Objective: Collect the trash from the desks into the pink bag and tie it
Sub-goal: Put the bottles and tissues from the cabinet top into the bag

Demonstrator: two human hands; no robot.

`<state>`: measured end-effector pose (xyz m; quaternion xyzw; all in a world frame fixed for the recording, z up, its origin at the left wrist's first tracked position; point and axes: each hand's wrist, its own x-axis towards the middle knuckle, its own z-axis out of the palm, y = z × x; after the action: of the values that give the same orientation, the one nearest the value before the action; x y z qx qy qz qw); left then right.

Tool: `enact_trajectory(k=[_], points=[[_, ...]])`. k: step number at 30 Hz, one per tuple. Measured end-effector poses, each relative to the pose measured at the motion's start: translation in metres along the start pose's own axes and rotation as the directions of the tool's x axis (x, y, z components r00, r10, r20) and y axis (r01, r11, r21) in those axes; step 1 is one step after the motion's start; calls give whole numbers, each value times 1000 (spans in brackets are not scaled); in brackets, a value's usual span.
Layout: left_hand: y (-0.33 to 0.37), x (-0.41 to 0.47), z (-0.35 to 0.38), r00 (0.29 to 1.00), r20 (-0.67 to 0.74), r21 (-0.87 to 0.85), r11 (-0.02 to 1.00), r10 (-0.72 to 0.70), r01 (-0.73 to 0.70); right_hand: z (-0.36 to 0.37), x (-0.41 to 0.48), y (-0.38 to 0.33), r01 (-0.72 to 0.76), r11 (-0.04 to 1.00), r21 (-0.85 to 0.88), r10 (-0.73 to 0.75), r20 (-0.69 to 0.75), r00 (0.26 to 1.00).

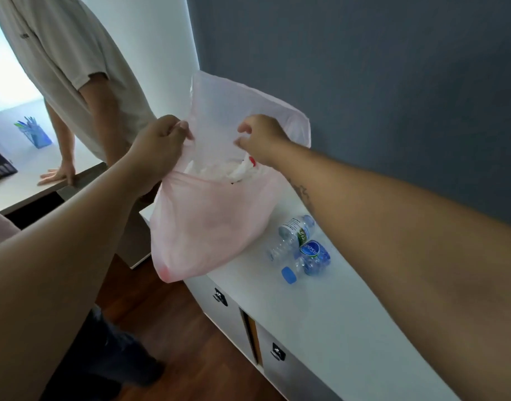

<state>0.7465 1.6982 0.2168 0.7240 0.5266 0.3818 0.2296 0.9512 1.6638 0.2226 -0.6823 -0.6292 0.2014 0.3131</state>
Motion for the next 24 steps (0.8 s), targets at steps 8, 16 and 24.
enact_trajectory(k=[8,16,24], points=[[3,15,30,1000,13,90,996,-20,18,-40,-51,90,109,949,-296,-267,-573,775],[5,13,54,997,62,131,991,-42,34,-5,-121,179,17,935,-354,104,318,942],[15,15,49,999,53,214,977,-9,-3,14,-133,184,141,858,-494,119,458,881]])
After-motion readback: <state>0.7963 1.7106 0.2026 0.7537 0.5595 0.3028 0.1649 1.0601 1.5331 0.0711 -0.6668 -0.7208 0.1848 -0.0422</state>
